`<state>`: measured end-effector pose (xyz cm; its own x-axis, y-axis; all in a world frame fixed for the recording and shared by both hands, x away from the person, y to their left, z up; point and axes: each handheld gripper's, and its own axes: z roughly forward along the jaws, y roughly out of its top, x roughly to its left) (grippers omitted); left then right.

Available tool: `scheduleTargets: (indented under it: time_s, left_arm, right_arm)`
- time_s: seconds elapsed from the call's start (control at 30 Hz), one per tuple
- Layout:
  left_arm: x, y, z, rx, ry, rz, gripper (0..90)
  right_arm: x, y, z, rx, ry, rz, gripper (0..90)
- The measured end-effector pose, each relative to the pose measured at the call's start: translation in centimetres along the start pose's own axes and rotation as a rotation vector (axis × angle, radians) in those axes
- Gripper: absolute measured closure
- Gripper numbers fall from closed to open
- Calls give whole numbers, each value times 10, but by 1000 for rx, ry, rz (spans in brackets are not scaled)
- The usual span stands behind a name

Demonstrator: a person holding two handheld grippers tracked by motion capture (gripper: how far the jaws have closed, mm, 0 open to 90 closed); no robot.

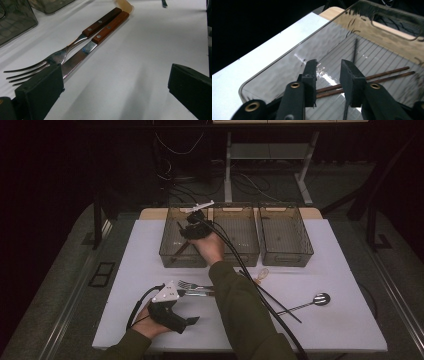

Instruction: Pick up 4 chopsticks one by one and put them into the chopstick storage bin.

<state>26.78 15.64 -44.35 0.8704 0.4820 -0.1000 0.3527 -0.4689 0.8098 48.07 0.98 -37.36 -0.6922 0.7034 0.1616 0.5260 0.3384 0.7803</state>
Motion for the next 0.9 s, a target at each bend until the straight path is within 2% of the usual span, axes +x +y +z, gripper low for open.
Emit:
scheduleTargets:
  time_s: [0.17, 0.37, 0.4, 0.7, 0.9]
  left_arm:
    - [0, 0, 0, 0, 1, 0, 0]
    - [1, 0, -1, -5, 3, 0, 0]
    - [0, -1, -1, -11, 4, -12, 0]
    - [2, -1, -1, -13, 18, -22, 0]
    - [3, -2, -3, -23, 23, -35, 0]
  right_arm:
    - [-2, -1, -16, -18, 10, -1, 588]
    - [-10, -11, -41, -29, 25, 8, 485]
    - [-11, -13, -45, -33, 31, 14, 469]
    - [-25, -27, -86, -49, 49, -21, 406]
    - [-32, -39, -109, -62, 33, -54, 368]
